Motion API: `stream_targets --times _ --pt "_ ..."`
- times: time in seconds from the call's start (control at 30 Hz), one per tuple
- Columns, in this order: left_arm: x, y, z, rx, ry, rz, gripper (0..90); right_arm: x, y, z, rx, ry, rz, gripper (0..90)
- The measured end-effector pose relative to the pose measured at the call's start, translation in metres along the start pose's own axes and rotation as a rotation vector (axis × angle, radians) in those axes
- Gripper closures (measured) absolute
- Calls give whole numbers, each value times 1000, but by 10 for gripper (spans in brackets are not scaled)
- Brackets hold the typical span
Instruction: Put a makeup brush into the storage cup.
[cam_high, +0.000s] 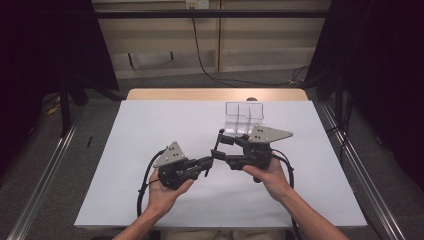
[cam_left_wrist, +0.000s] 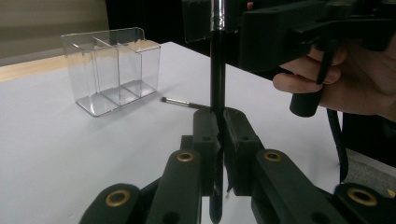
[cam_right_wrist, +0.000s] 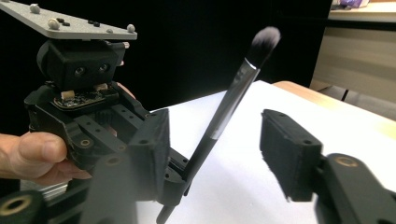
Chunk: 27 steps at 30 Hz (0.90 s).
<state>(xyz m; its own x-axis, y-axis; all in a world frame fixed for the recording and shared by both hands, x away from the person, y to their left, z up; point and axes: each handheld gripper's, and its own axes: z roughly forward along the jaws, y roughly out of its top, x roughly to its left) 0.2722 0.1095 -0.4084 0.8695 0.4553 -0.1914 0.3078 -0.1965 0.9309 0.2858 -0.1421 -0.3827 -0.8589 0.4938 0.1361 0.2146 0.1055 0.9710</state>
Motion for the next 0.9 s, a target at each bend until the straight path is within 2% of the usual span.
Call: stream_targets --times 0.1,0.13,0.17,0.2,0.23,0.27,0.37,0.4,0.67,0.8,0.9 --pt "-1 0 -1 -3 -4 4 843 0 -1 2 13 12 -5 557" --pt "-1 0 -1 -6 -1 1 843 0 -1 2 13 12 -5 557" --pt "0 0 -1 -6 2 2 843 1 -1 3 13 13 3 615" --pt "0 -1 -2 -5 1 0 843 1 -1 3 13 13 3 615" --pt "0 -2 -1 -6 4 -2 843 0 -2 3 12 11 11 658" --pt "0 -3 -1 3 11 -4 843 -1 -2 3 9 -7 20 673" --pt "0 -4 1 3 12 -4 843 -3 -2 4 3 -1 43 698" --pt "0 -4 1 2 12 -8 843 -3 -3 4 4 10 46 764" --pt "-1 -6 3 6 11 -1 842 0 -2 6 11 36 69 816" --pt "-1 -6 3 1 13 2 835 2 -1 6 9 50 65 841" --pt "-1 -7 3 2 13 4 846 3 1 5 13 36 51 843"
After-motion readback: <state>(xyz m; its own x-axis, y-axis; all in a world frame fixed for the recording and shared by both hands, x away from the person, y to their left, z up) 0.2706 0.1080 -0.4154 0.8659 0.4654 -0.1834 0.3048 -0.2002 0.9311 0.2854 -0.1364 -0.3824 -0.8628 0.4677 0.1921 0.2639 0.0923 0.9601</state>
